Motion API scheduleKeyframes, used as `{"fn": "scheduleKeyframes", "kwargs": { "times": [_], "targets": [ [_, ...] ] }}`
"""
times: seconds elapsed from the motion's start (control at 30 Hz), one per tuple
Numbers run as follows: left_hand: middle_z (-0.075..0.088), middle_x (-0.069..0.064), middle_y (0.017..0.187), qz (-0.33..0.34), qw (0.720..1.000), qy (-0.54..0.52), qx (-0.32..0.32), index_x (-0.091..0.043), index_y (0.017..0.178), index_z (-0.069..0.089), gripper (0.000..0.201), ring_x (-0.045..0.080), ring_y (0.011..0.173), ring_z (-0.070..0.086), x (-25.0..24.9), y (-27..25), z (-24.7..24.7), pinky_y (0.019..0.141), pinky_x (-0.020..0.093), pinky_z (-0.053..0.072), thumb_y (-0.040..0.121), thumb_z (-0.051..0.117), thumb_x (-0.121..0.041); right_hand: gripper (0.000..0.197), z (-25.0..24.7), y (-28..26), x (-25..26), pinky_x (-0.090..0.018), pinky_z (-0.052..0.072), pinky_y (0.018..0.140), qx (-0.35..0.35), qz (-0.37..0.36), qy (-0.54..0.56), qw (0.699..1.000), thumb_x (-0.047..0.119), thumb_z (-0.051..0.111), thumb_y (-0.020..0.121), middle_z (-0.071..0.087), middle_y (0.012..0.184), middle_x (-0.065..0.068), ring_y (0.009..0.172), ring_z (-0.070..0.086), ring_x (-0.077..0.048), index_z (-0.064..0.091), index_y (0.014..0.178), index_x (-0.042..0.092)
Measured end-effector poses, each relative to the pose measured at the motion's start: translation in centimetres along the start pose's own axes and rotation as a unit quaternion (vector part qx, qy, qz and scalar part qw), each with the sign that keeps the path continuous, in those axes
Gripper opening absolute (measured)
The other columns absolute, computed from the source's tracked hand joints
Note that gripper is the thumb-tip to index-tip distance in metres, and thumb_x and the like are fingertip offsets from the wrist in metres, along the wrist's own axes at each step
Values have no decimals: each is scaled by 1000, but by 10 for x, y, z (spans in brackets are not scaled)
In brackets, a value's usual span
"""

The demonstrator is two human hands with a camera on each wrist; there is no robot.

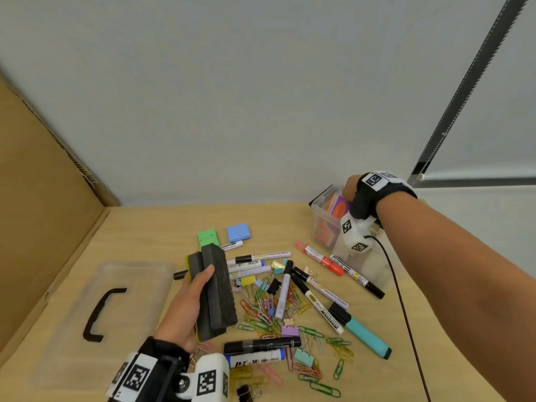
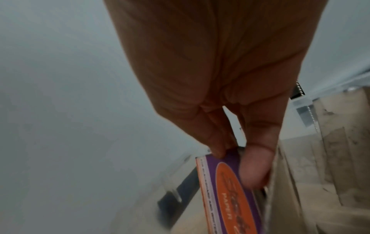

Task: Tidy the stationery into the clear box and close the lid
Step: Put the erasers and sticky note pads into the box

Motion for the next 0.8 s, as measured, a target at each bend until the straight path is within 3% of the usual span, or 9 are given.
{"fn": "scheduleKeyframes", "kwargs": {
  "times": [0.07,0.17,0.27,0.37,0.43,0.5,0.6,0.7,0.8],
  "targets": [
    [67,18,115,4,1000,3,-2,-23,127,55,46,38,104,64,-1,-1,2,77,47,56,87,56,-46,28,2,0,4,-33,55,82,-13,-5,-29,999,28,60,39,64,90,-5,84,63,-27,55,66,28],
    [68,14,115,22,1000,8,4,-26,130,53,49,35,104,65,-5,-4,6,81,47,55,84,59,-44,37,1,8,10,-38,54,86,-69,-3,-47,997,25,68,55,64,107,-9,95,63,-30,60,91,18],
    [69,12,113,40,999,20,11,-24,128,54,51,33,102,66,-10,-12,9,84,48,55,81,63,-42,32,-8,0,15,-38,45,96,-163,6,73,984,16,49,92,45,134,-14,111,56,-33,56,121,7],
    [70,13,108,56,996,57,33,-21,119,60,53,31,97,68,-15,-22,23,79,44,55,71,66,-44,25,-3,-46,33,-29,47,83,-250,-88,215,940,17,46,95,50,122,-8,100,57,-24,58,115,11],
    [69,10,104,83,992,87,49,-23,117,59,52,27,92,68,-19,-28,40,78,41,55,69,67,-41,22,23,-73,56,-21,46,71,-198,-169,251,932,27,47,97,60,107,-3,89,60,-17,60,108,13],
    [67,3,109,114,984,129,53,-25,122,55,60,20,95,67,-22,-31,60,81,37,56,66,71,-39,39,59,-93,81,-25,54,67,-45,-212,326,920,46,45,95,64,107,-3,80,67,-18,57,114,14],
    [63,-9,118,170,963,200,56,-30,123,50,68,5,105,63,-28,-30,86,88,29,53,62,78,-39,55,100,-115,108,-37,59,74,184,-223,467,836,55,47,91,54,130,-7,88,71,-29,41,135,22],
    [62,-10,121,187,955,223,65,-31,123,48,69,1,106,61,-29,-27,100,91,29,53,63,81,-36,53,110,-116,106,-49,56,83,205,-216,519,801,45,56,90,54,131,-12,85,69,-31,36,136,27],
    [61,-15,119,208,943,244,82,-33,120,47,66,-9,101,60,-33,-32,112,82,13,51,63,80,-34,47,107,-112,93,-47,57,82,237,-207,572,758,30,65,88,53,130,-18,79,68,-30,39,126,21]
  ]
}}
Point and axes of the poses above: each hand's wrist, its own y-axis towards the middle knuckle, its own z-axis out of the palm, x = y × z, the point moved 8 cm from there along y, towards the middle knuckle
